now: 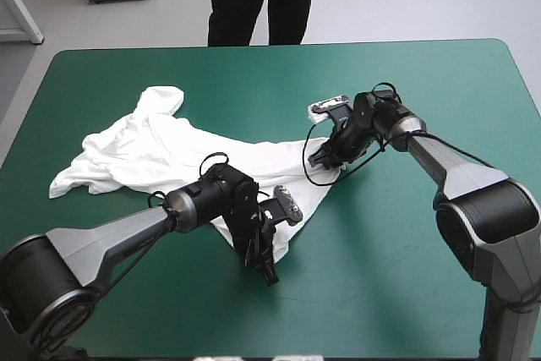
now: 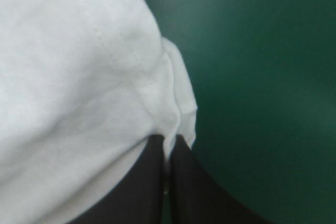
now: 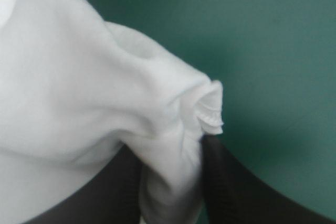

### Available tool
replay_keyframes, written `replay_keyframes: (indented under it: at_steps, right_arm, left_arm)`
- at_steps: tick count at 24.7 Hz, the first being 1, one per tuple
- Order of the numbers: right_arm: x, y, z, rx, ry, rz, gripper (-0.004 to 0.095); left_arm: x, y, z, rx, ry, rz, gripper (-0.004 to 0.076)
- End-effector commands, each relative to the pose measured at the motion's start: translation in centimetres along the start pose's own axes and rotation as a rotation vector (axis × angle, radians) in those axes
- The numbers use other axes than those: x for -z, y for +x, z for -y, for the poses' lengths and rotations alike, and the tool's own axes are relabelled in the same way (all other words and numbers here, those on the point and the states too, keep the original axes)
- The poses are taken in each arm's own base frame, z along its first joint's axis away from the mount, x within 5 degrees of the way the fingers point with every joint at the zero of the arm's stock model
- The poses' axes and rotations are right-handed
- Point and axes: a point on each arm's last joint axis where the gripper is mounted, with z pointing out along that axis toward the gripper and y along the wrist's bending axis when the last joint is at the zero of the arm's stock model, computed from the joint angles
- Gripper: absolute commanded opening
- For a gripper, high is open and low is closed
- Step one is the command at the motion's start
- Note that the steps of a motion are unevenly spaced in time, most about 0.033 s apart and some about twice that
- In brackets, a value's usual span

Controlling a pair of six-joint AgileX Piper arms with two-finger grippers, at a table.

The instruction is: Fold the cloth

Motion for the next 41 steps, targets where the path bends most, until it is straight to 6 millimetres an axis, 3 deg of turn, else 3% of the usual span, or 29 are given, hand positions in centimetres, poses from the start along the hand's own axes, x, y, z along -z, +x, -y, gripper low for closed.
replay_keyframes:
  at_steps: [1,2,6,10,12,16,21,28,32,38,41]
  right_arm:
    - [1.9,-0.9,-0.4,-0.005,-0.007,0.063,0.0070]
    - [1.9,-0.9,-0.3,-0.002,-0.003,0.063,-0.0016]
    - [2.5,-0.7,-0.1,0.007,0.029,0.043,-0.0013]
    - [7.4,-0.5,0.7,0.014,0.141,0.110,-0.0013]
    - [10.6,0.0,1.8,-0.023,0.167,0.171,-0.0013]
    - [14.7,1.0,2.9,-0.105,0.185,0.247,-0.0013]
    - [23.3,2.7,1.8,-0.135,0.211,0.450,-0.0013]
    - [34.7,5.3,-1.4,-0.115,0.254,0.774,-0.0013]
    - [41.8,8.3,-3.5,-0.101,0.300,1.002,-0.0013]
    - [48.4,12.7,-6.2,-0.061,0.326,1.250,-0.0013]
    - [50.5,14.4,-7.2,-0.045,0.326,1.344,-0.0013]
  left_arm:
    - [-0.4,0.2,1.1,0.041,0.083,-0.029,-0.0010]
    - [-0.4,0.2,1.1,0.041,0.083,-0.029,-0.0010]
    - [-0.4,0.2,1.1,0.041,0.086,-0.036,-0.0010]
    - [0.9,0.8,1.6,0.027,0.099,-0.060,-0.0010]
    - [4.8,1.4,2.5,0.036,0.080,-0.007,-0.0010]
    - [11.7,3.2,4.0,0.055,-0.005,0.132,-0.0010]
    - [25.5,10.1,7.2,0.122,-0.276,0.615,-0.0010]
    - [33.7,15.2,9.4,0.096,-0.455,0.919,-0.0010]
    - [38.1,17.1,10.0,0.064,-0.601,1.053,-0.0010]
    - [42.4,18.3,10.2,0.063,-0.768,1.169,-0.0010]
    - [43.7,17.8,10.1,0.049,-0.820,1.199,-0.0010]
